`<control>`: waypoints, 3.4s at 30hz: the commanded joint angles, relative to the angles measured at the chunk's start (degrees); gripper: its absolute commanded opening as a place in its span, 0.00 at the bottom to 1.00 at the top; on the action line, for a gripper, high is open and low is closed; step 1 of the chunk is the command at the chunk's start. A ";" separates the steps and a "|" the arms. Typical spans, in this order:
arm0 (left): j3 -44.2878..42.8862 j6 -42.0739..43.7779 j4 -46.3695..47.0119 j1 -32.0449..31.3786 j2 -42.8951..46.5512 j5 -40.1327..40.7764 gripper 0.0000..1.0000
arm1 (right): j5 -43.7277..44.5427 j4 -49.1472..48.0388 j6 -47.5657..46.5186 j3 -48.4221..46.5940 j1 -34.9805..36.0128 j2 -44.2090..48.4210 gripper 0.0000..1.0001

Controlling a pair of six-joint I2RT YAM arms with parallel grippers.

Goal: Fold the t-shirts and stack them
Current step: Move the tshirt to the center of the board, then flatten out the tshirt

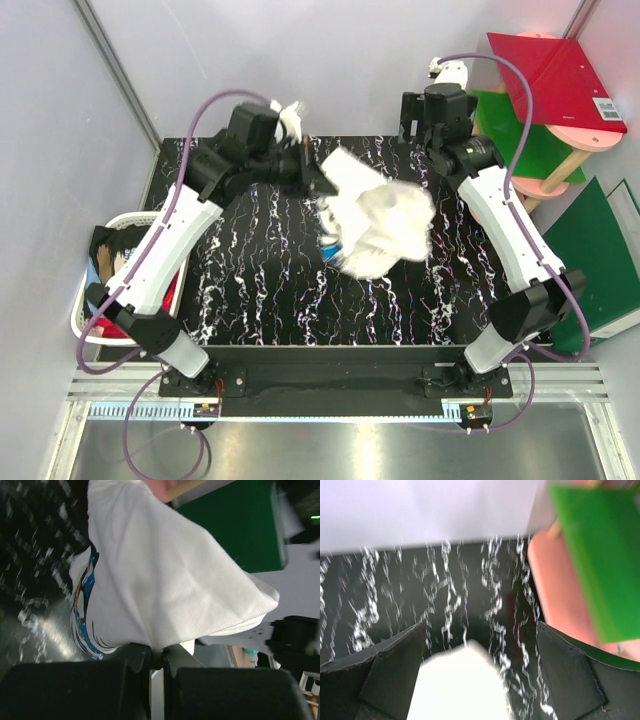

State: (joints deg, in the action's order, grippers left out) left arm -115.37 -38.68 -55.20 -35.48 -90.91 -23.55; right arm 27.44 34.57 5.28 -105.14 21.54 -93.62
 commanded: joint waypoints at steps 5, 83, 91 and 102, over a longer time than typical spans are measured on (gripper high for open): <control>5.19 2.99 -0.95 2.97 4.53 4.58 0.00 | 4.82 -6.88 -5.01 -5.77 0.34 2.56 0.99; -1.00 18.19 -23.73 -7.93 -29.49 47.36 0.99 | -13.64 1.64 4.65 13.39 0.43 5.12 1.00; 4.19 18.37 -23.20 -7.50 -33.62 54.48 0.97 | -13.29 1.99 4.39 12.16 0.43 4.50 1.00; 6.82 10.65 -25.31 0.14 -28.56 60.73 0.00 | -14.96 2.79 5.35 12.15 0.43 4.24 1.00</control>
State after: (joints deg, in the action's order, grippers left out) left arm -110.80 -23.44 -76.93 -39.86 -126.45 32.05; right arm 13.85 36.49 9.54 -90.74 21.65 -89.30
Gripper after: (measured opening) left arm 0.046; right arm 0.994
